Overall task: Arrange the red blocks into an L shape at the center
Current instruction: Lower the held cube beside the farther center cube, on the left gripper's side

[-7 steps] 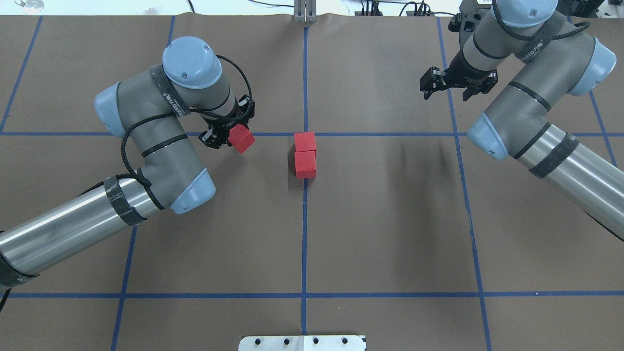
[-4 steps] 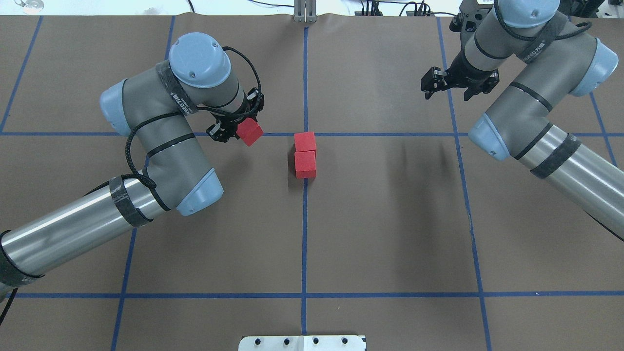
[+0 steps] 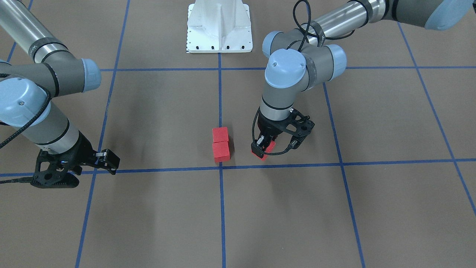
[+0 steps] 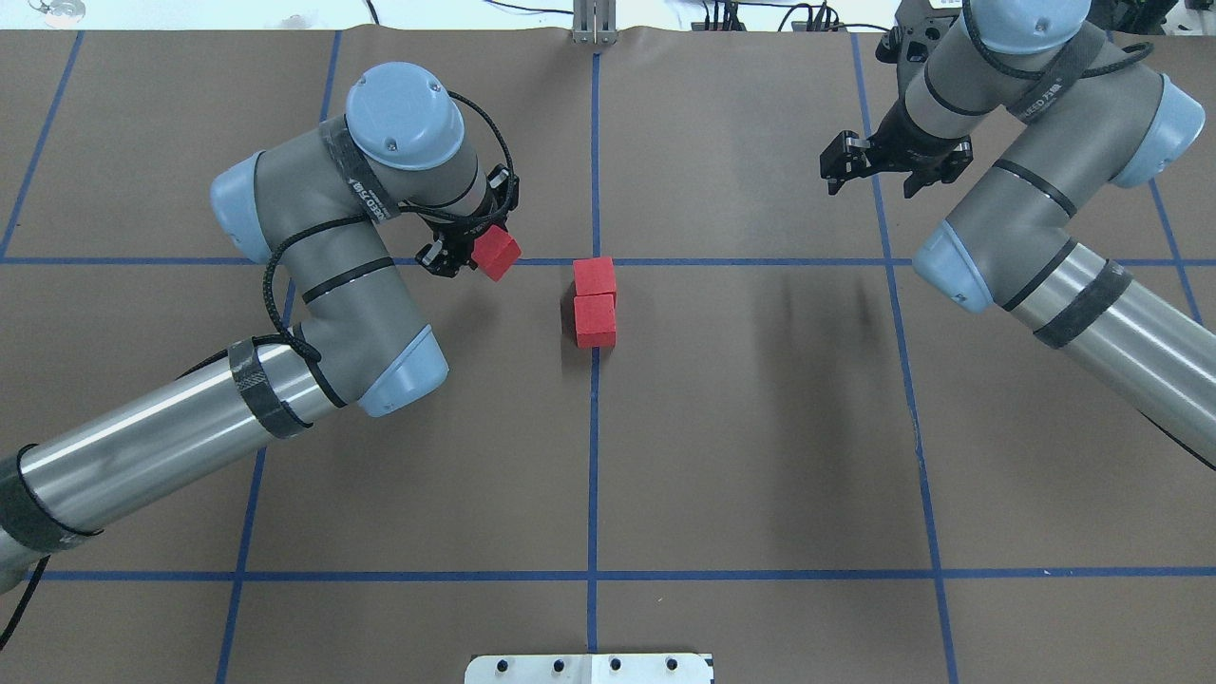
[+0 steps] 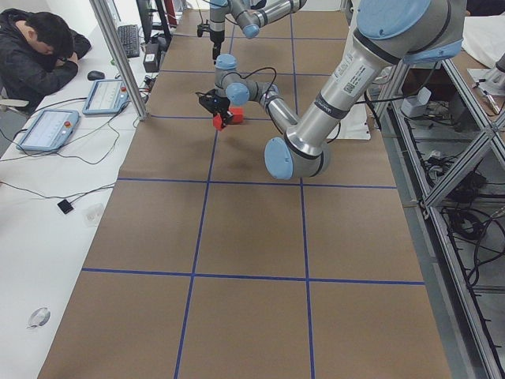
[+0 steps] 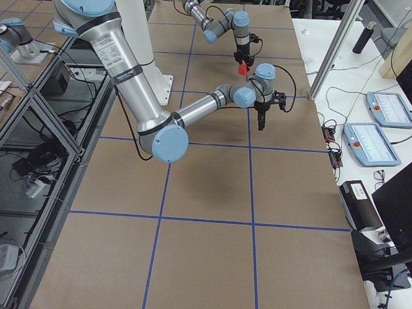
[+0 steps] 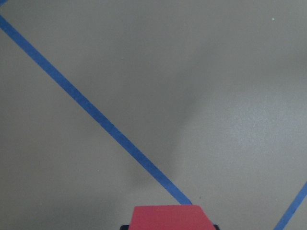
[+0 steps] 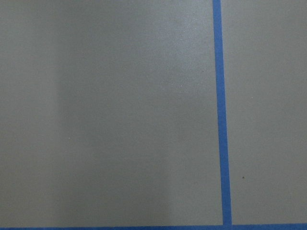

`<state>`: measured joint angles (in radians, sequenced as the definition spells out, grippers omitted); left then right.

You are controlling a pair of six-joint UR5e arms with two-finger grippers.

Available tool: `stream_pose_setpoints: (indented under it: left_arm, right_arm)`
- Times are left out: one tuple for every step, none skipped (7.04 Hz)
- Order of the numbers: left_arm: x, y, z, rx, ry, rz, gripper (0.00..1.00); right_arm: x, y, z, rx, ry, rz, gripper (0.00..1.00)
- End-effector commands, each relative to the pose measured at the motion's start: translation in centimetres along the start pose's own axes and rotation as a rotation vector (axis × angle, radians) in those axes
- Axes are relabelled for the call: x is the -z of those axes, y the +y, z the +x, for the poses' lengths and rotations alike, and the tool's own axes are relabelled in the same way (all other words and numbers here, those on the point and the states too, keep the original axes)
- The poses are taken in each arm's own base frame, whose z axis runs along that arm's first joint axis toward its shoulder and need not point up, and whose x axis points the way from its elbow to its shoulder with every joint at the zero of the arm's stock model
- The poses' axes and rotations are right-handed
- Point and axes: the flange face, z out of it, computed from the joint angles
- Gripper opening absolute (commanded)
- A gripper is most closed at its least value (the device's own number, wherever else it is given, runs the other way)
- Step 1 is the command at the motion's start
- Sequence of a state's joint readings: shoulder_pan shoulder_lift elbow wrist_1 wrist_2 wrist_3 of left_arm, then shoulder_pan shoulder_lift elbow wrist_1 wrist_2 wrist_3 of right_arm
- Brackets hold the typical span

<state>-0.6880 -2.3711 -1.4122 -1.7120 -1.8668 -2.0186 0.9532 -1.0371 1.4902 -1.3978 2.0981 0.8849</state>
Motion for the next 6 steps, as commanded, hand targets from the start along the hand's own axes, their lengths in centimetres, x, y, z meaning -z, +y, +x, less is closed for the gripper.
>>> stream_pose_setpoints:
  left_arm:
    - [-1.9, 2.2, 4.5, 0.209, -0.095, 0.048, 0.0]
    - [-1.5, 3.0, 5.8, 0.3, -0.118, 0.063, 0.0]
    - [-2.3, 2.8, 5.5, 0.412, -0.133, 0.072, 0.0]
    - [-2.6, 2.6, 5.3, 0.481, -0.14, 0.084, 0.0]
    - [-3.8, 2.6, 4.9, 0.543, -0.164, 0.105, 0.0]
    - [-4.0, 3.2, 4.7, 0.564, -0.172, 0.106, 0.0]
  right_arm:
    - [-0.2, 0.0, 0.1, -0.008, 0.009, -0.008, 0.99]
    - [-0.1, 0.0, 0.1, -0.008, 0.009, -0.006, 0.99]
    - [-0.1, 0.0, 0.1, -0.008, 0.009, -0.006, 0.99]
    - [-0.2, -0.1, 0.4, -0.012, 0.012, -0.007, 0.99]
    - [0.0, -0.2, 0.4, -0.012, 0.011, -0.005, 0.99]
    - [0.0, -0.2, 0.3, -0.012, 0.01, -0.004, 0.99]
